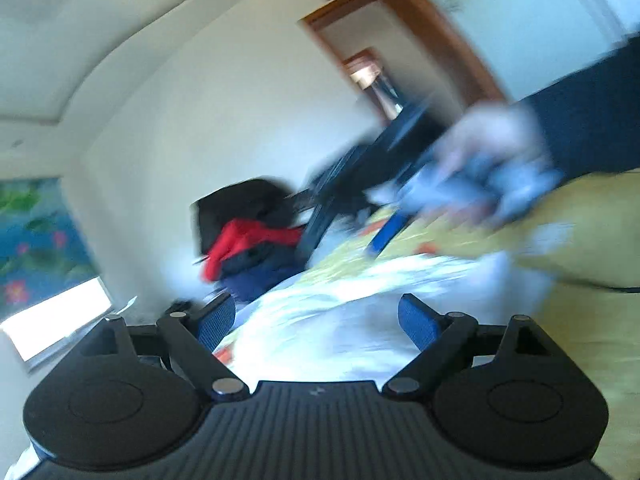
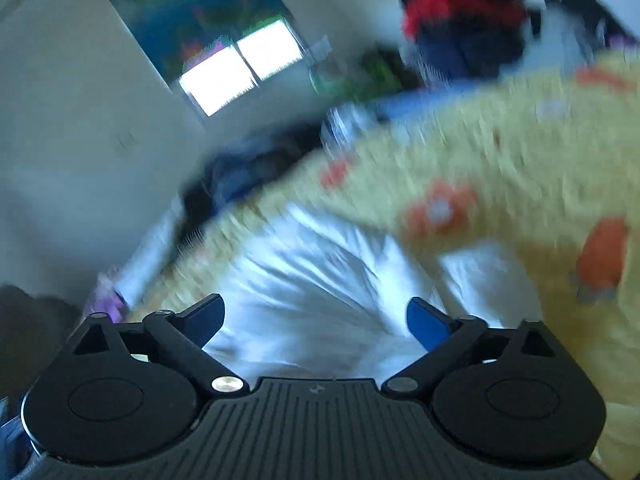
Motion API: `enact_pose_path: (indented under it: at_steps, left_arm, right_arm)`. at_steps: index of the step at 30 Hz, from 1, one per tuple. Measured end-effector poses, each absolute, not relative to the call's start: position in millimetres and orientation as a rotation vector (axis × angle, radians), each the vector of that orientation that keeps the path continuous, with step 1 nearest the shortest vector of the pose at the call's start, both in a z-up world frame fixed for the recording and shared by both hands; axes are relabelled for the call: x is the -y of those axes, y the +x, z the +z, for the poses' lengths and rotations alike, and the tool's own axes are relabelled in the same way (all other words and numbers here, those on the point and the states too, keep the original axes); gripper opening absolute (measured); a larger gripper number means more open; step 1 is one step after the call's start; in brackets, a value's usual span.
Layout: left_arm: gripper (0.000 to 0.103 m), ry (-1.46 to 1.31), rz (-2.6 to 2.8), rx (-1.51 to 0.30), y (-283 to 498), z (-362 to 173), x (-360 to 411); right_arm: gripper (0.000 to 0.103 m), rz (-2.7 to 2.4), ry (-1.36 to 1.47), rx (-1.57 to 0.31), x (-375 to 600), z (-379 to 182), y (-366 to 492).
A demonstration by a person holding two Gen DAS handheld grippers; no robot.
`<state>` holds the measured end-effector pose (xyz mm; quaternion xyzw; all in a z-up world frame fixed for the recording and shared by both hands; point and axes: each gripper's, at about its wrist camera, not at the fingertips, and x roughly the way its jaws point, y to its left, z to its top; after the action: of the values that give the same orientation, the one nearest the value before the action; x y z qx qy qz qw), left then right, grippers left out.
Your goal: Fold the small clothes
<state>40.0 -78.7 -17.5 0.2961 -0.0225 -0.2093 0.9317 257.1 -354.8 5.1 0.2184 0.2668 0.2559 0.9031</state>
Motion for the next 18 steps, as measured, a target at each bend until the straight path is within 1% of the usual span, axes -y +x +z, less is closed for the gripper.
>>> enact_pose_path:
  at_steps: [2,3,5,7,8,9,11,13,16,18]
  left_arm:
    - [0.09,0.556,-0.354,-0.002,70.1,-14.5,72.4]
    - [0.09,0.525,-0.339,-0.03,82.7,-14.5,71.0]
    - [0.089,0.514,-0.34,-0.062,102.2,-19.3,74.6]
    - [0.088,0.552,-0.375,-0.094,110.3,-32.1,86.5]
    - [0.088,0.551,-0.4,-0.115,117.0,-40.5,96.4]
    - [0.087,0.531,-0.429,-0.146,119.7,-42.1,98.3]
    - [0.087,0.472,-0.507,-0.254,131.5,-44.3,101.2]
    - [0.087,0.449,-0.517,-0.292,140.7,-47.6,106.3]
    - [0.087,0.414,-0.533,-0.343,150.1,-52.9,108.4]
    - [0.087,0.429,-0.536,-0.339,156.7,-63.6,114.2]
  right_arm:
    - [0.102,0.61,0.524,-0.478,349.5,18.2,229.6]
    - [0.102,0.638,0.566,-0.473,345.1,19.3,221.6]
    - [0.102,0.664,0.677,-0.488,335.9,10.6,212.3]
    - [0.102,0.642,0.743,-0.551,329.2,-7.7,215.3]
    - [0.101,0.599,0.732,-0.593,326.0,-18.7,219.7]
    - [0.098,0.523,0.681,-0.63,323.8,-31.8,224.7]
    - [0.091,0.473,0.611,-0.609,328.4,-52.0,229.1]
    - [0.086,0.458,0.561,-0.595,333.7,-61.0,229.9]
    - [0.085,0.394,0.46,-0.603,333.0,-64.4,231.9]
    - [0.085,0.384,0.444,-0.602,333.1,-71.2,232.2]
